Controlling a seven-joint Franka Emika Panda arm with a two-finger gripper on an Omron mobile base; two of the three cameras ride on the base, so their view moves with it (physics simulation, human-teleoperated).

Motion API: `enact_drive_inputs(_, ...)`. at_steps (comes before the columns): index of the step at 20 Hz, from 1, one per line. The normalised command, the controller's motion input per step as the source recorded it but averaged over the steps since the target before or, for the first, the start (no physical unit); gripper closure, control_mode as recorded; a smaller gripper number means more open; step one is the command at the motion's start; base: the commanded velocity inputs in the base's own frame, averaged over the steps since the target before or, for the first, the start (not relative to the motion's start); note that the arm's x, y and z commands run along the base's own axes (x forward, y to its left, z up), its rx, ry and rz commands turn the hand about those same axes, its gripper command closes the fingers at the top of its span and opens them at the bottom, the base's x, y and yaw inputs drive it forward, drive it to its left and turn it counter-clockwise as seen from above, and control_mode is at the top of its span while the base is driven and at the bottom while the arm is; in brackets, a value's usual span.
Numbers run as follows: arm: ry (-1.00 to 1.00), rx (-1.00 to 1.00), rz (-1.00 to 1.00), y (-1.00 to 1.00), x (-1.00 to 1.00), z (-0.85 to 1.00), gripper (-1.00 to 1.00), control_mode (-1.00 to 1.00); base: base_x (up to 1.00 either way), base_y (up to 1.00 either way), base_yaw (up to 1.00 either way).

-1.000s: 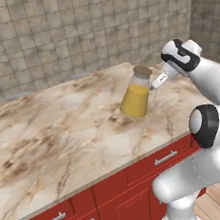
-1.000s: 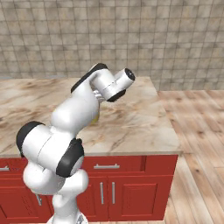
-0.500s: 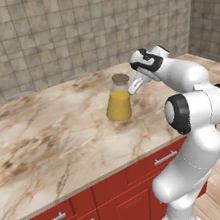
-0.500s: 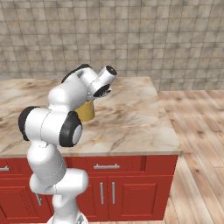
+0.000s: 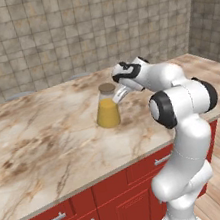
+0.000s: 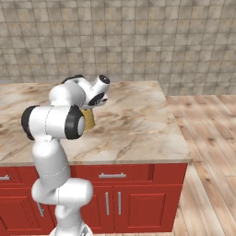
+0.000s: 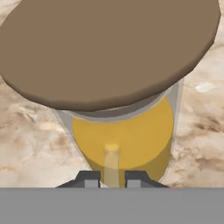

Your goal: Place the pitcher and cup on the dining counter for serving.

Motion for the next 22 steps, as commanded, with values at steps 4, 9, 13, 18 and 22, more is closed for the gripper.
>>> enact_drive_inputs(4,0.0,0.0,-0.01,0.24,0.02,-0.63,1.0,-1.0,0.0,0.0,0.0)
enact_drive_inputs(9,-0.01,0.0,0.0,0.13,0.0,-0.55,1.0,-1.0,0.0,0.0,0.0)
enact_drive_inputs(13,-0.02,-0.01,0.0,0.08,0.0,-0.4,1.0,-1.0,0.0,0.0,0.0)
enact_drive_inputs(18,0.0,0.0,0.0,0.01,0.0,-0.02,-1.0,-1.0,0.0,0.0,0.0)
enact_drive_inputs(22,0.0,0.0,0.0,0.0,-0.06,0.0,-1.0,-1.0,0.0,0.0,0.0)
